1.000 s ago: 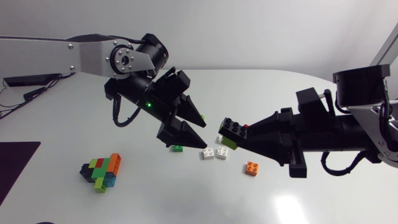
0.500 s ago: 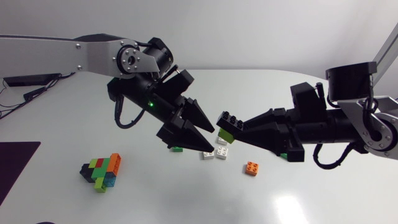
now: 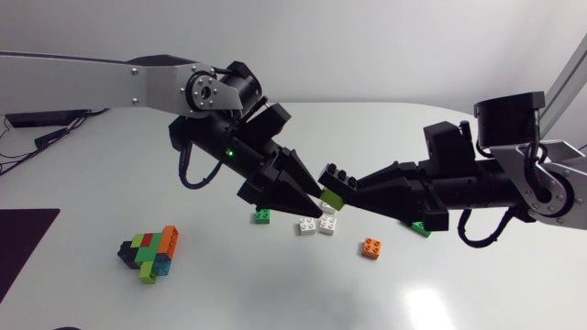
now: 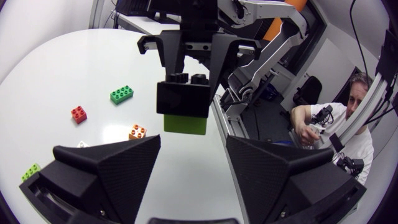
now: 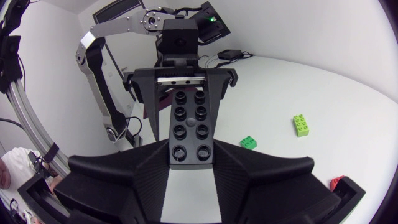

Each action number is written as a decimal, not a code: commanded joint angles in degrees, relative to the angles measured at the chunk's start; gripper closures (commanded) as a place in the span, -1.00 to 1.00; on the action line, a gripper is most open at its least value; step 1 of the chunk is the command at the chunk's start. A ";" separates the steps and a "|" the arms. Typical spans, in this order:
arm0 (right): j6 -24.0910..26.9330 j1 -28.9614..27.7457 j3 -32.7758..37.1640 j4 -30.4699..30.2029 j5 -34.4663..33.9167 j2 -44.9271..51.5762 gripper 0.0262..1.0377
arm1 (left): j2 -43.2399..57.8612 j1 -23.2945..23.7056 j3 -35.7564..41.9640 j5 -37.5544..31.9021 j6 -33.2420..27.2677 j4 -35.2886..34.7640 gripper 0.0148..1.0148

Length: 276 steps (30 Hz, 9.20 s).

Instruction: Separate the duplo bricks

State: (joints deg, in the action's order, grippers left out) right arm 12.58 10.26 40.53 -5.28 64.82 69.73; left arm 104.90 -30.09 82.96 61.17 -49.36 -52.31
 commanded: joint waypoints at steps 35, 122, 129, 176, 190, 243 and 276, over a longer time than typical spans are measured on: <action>-1.77 1.69 0.07 1.59 1.54 2.60 0.51 | 1.88 -2.43 3.26 2.47 2.08 0.20 0.29; 4.56 -0.15 0.34 -5.44 -4.17 -7.86 0.50 | -0.05 11.28 -11.59 -19.07 -2.40 15.66 0.35; 4.65 -0.24 -0.28 -5.62 -4.26 -8.65 0.50 | 5.58 17.34 -11.42 -22.76 2.61 27.18 0.35; 16.95 8.28 10.79 -5.53 -25.35 11.12 0.49 | -1.46 20.95 -23.98 -32.34 11.83 44.14 -0.91; 22.75 13.03 23.54 -5.18 -36.08 31.34 0.49 | -10.86 27.36 -26.36 -38.84 3.40 34.21 -0.92; 24.60 13.73 36.19 -7.47 -44.60 50.15 -0.81 | -11.74 28.33 -30.75 -53.61 19.31 16.10 -0.91; 25.13 13.82 22.75 -7.38 -44.51 32.83 -0.81 | -11.21 13.65 -38.49 -67.32 26.07 23.75 0.31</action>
State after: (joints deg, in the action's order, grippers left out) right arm 37.12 24.01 65.49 -11.84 20.71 104.49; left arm 95.46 -14.41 46.70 -5.43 -23.07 -29.06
